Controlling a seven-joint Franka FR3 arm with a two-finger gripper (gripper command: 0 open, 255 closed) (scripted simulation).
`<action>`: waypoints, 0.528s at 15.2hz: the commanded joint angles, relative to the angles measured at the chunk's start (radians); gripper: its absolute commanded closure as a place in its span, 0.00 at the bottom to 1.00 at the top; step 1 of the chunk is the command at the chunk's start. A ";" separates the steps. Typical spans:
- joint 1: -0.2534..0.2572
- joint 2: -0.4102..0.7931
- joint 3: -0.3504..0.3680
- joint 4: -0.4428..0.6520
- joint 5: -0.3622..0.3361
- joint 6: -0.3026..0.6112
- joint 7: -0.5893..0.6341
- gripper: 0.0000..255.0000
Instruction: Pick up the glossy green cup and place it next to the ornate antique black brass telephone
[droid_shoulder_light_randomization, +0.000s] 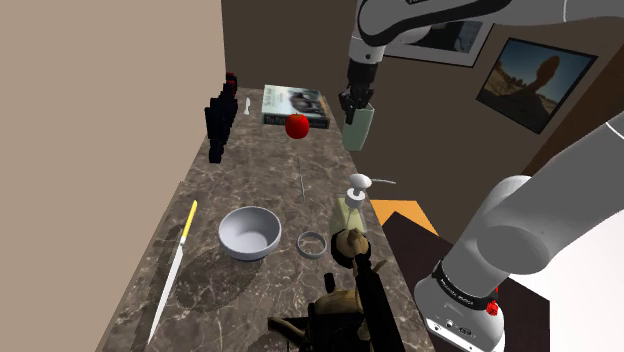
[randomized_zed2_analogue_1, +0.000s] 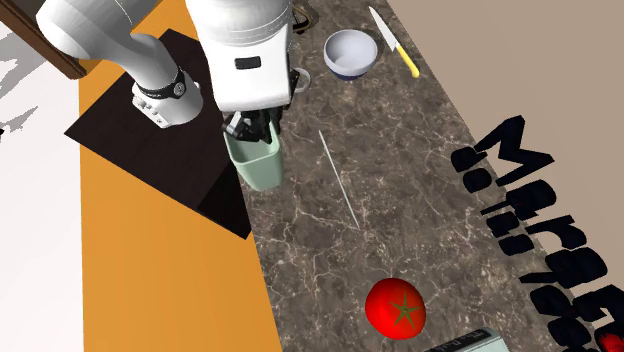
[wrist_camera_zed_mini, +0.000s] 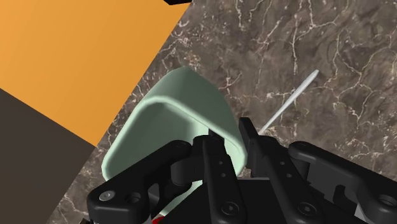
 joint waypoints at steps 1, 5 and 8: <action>0.001 -0.002 0.002 0.029 0.001 -0.031 0.000 1.00; 0.002 -0.007 0.004 0.079 0.002 -0.085 -0.001 1.00; 0.003 -0.008 0.006 0.118 0.003 -0.126 -0.002 1.00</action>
